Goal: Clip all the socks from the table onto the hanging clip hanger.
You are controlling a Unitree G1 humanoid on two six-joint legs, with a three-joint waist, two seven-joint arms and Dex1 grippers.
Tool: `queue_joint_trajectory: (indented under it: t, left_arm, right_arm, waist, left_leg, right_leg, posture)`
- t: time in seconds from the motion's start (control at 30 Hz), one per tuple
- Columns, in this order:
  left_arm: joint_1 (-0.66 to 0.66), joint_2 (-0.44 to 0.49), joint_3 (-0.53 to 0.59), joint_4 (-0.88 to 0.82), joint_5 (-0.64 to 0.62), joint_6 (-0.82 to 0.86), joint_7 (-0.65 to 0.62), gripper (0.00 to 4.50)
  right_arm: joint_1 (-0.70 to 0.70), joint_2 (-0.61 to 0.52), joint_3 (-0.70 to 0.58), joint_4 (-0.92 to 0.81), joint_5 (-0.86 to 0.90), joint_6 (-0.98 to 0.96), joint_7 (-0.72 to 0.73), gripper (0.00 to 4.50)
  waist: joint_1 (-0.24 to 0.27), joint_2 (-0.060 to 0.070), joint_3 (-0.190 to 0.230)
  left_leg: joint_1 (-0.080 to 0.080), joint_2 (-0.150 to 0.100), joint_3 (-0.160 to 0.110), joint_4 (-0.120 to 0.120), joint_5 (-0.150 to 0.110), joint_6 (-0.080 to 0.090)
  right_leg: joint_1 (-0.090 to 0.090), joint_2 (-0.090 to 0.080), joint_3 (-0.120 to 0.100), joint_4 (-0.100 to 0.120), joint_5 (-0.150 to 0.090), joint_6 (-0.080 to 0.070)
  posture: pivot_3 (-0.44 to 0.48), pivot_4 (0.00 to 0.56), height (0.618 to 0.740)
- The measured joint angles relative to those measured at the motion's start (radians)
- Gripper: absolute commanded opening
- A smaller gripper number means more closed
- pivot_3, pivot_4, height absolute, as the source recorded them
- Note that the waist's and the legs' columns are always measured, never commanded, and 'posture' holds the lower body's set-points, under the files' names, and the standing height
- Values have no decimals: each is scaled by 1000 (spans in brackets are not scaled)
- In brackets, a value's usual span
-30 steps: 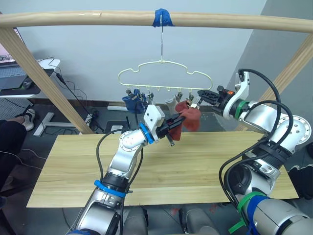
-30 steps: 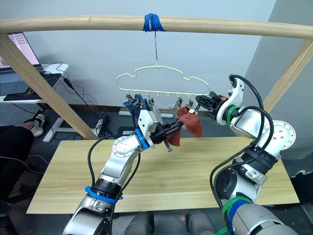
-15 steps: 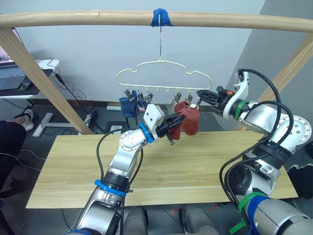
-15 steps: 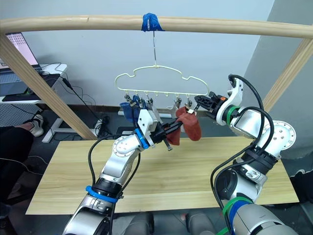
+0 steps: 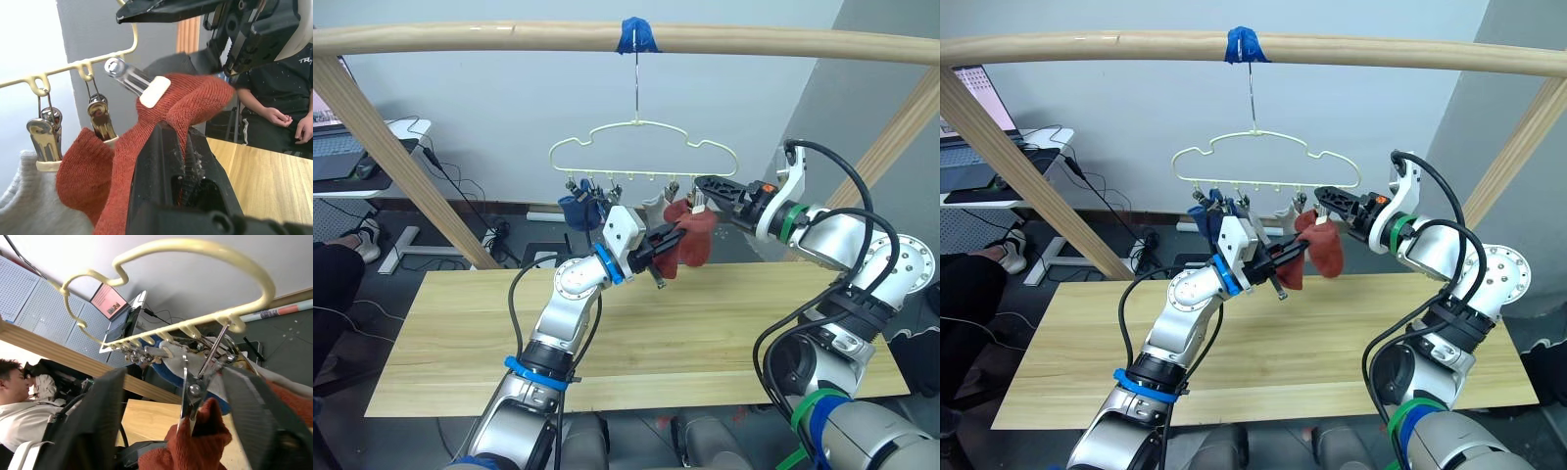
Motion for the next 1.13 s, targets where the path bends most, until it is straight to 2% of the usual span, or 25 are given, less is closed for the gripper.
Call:
queue_joint_trajectory:
  t: [0.03,0.1,0.3,0.43,0.53,0.67,0.87,1.0,1.13]
  left_arm:
    - [-1,-1,-8,0,2,-4,-5,247]
    - [0,-10,-20,0,-1,1,-17,726]
    - [3,-41,-64,0,-38,115,-80,2585]
    - [27,-17,-76,-2,-50,185,-107,3788]
    - [64,18,-65,-30,-58,224,-106,4487]
    - [174,115,-3,-141,-104,303,-101,4487]
    - [346,255,208,-278,-213,541,-22,4487]
    - [456,385,359,-287,-194,613,58,4487]
    - [501,421,381,-272,-169,598,74,4487]
  right_arm:
    - [15,-19,10,-16,1,-3,3,4497]
    - [46,-56,29,-53,0,-13,20,4500]
    - [216,-200,130,-203,-11,-95,104,4500]
    - [357,-275,234,-283,-81,-227,178,4500]
    - [441,-308,290,-307,-133,-325,230,4500]
    - [554,-336,381,-315,-222,-488,316,4500]
    - [677,-449,544,-293,-427,-791,503,4500]
    - [796,-470,615,-184,-583,-1020,595,4500]
    - [812,-441,620,-80,-648,-1108,605,4500]
  waist:
    - [0,0,0]
    - [1,1,-1]
    - [-7,5,-4]
    - [-27,7,-6]
    - [-42,8,-7]
    - [-54,8,-7]
    - [-42,7,-7]
    - [-17,6,-7]
    - [19,4,-8]
  left_leg:
    - [0,0,0,0,0,0]
    - [-1,0,0,0,0,0]
    - [-1,0,0,0,0,0]
    - [0,0,0,0,0,0]
    - [0,0,0,1,0,0]
    - [1,1,0,1,0,0]
    - [2,1,-1,2,0,0]
    - [2,1,-1,2,0,0]
    - [3,1,1,4,0,0]
  right_leg:
    - [0,0,0,0,0,0]
    - [0,0,0,0,0,0]
    - [0,0,0,-1,0,0]
    - [0,1,1,-1,-3,5]
    - [0,1,1,0,-3,5]
    - [1,2,1,0,-3,5]
    - [2,1,1,-1,-3,5]
    - [2,1,1,-1,-3,5]
    - [4,0,2,-2,-3,5]
  posture:
    - [-57,94,740]
    - [-69,94,740]
    - [-103,95,740]
    - [-98,102,740]
    - [-81,107,740]
    - [-62,112,740]
    - [17,131,740]
    - [43,134,740]
    - [43,134,740]
